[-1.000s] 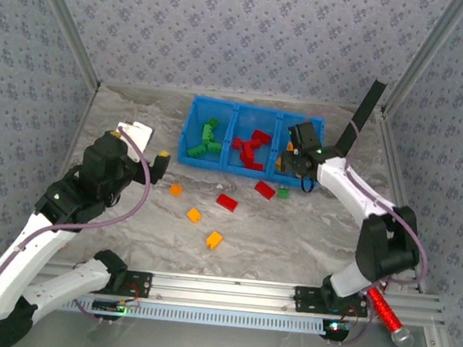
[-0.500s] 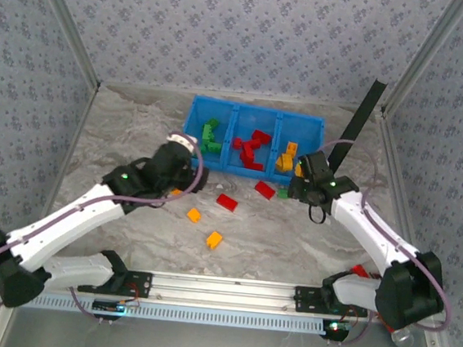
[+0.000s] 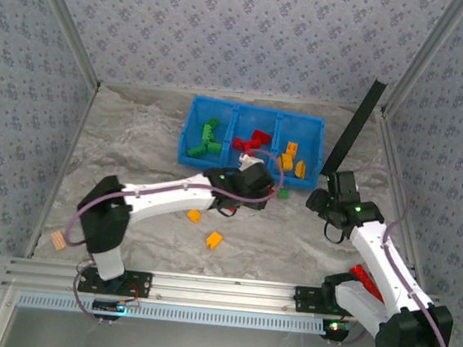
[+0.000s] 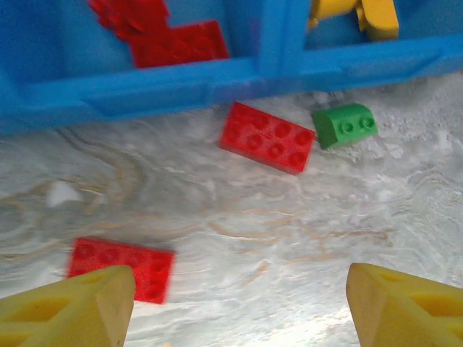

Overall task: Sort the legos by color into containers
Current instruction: Pick up the lego from the center of the table.

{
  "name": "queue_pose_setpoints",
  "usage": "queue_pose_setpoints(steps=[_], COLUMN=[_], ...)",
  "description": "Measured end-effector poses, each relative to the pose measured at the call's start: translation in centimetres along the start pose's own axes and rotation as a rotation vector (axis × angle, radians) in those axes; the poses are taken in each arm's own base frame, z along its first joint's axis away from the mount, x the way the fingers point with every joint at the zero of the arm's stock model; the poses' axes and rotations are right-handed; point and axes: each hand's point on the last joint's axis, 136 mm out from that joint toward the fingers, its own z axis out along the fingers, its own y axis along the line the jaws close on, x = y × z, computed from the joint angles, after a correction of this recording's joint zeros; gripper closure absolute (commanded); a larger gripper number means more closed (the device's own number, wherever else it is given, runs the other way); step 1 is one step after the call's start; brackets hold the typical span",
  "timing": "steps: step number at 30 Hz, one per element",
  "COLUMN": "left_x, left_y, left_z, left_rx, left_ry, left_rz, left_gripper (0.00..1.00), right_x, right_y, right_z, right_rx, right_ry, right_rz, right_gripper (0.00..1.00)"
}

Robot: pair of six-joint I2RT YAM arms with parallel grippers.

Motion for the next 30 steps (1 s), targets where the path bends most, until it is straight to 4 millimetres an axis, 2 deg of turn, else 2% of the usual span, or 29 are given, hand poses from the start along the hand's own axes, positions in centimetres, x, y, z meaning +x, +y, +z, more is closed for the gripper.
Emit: queue_pose_setpoints(steps=[5,8,12,21,30], left_x=[0.8,1.1,1.3,0.7,-0.2], left_y=[-3.9,-6.5,-8.4,-9.1,-9.6], left_z=[3.2,4.2,5.4,8.1,9.7], left_rx=[0.033,0.058,0.069,0.006,-0.044], left_ry=[0.057,0.068,0.077,0.057,0.031], left_rz=[-0.009,-0.003,-0.001,0.009,0.017], left_gripper=[0.25,0.26,0.27,0.28,0.29], right_x=[-0.3,-0.9,-1.1,-1.3,-1.8], right_y=[-0.7,-0.8,-0.8,-0.8,-0.9], right_z=[-0.4,-0.4,-0.1,0.6,0.9], right_rx=[-0.032,-0.055,-0.084,-0.139,-0.171], right_ry=[-0.008,-0.021,-0.019,-0.003,-0.005], right_rz=[0.055,0.084,0.103,0.084,0.077], right_gripper=[0.37,0.37,0.37,0.37,0.37])
